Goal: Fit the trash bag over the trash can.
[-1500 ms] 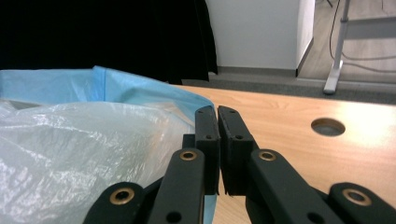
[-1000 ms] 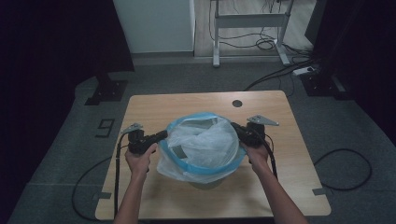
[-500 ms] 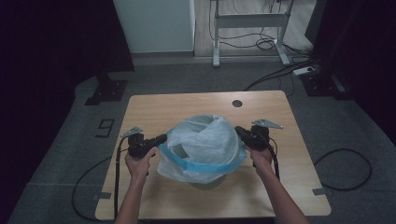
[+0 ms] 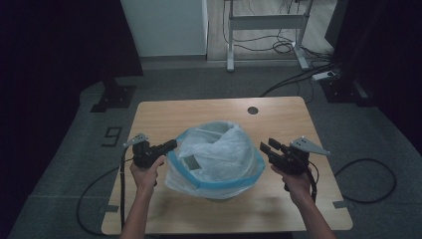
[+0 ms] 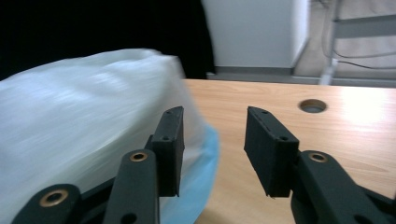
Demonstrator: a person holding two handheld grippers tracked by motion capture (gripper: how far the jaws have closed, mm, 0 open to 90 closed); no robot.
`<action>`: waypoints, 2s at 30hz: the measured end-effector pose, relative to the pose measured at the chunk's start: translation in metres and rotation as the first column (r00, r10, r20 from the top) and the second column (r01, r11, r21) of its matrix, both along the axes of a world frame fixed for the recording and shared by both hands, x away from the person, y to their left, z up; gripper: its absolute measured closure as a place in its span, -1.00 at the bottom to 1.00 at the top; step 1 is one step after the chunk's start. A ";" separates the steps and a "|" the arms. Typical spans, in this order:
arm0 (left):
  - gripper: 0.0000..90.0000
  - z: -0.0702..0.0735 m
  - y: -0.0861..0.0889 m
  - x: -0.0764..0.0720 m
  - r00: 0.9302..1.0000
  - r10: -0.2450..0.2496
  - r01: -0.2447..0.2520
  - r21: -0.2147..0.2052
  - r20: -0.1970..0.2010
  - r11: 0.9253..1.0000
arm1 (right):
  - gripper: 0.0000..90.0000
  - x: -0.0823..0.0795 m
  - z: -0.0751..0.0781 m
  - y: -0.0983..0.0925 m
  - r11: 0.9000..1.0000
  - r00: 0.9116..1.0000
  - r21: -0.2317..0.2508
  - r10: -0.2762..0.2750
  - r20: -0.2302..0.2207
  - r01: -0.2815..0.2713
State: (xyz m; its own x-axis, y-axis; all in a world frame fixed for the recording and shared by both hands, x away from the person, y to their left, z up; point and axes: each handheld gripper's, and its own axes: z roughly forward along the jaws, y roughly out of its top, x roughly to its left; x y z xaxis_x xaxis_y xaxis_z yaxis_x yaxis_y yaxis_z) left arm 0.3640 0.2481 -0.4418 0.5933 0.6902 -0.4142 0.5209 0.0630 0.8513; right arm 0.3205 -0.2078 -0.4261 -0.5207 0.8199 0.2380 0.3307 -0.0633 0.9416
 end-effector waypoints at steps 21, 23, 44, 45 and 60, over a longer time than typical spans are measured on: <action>0.87 0.005 -0.001 -0.006 1.000 0.001 -0.002 -0.020 -0.004 1.000 | 0.00 -0.064 -0.008 0.011 0.952 0.951 0.002 0.304 0.062 -0.305; 0.87 0.005 -0.002 -0.006 1.000 -0.003 0.003 -0.017 -0.003 1.000 | 0.00 -0.065 -0.007 0.012 0.942 0.941 0.011 0.333 0.066 -0.334; 0.88 -0.001 -0.003 -0.005 1.000 0.005 -0.006 -0.026 -0.018 1.000 | -0.01 -0.072 -0.024 0.032 0.876 0.876 -0.045 0.481 0.031 -0.480; 0.88 -0.001 -0.003 -0.005 1.000 0.005 -0.006 -0.025 -0.018 1.000 | -0.01 -0.073 -0.023 0.033 0.873 0.872 -0.046 0.488 0.036 -0.486; 0.88 -0.004 0.004 -0.007 1.000 0.012 -0.013 -0.029 -0.029 0.999 | 0.97 -0.065 -0.051 0.035 0.844 0.858 -0.161 0.511 -0.050 -0.511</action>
State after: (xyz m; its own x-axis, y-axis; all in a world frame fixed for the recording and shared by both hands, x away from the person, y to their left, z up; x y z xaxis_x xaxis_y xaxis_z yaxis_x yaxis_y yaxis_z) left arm 0.3571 0.2517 -0.4454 0.5723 0.6846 -0.4513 0.5445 0.0942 0.8334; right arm 0.2553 -0.1729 -0.4773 -0.8758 0.4651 0.1289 0.2786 0.2693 0.9219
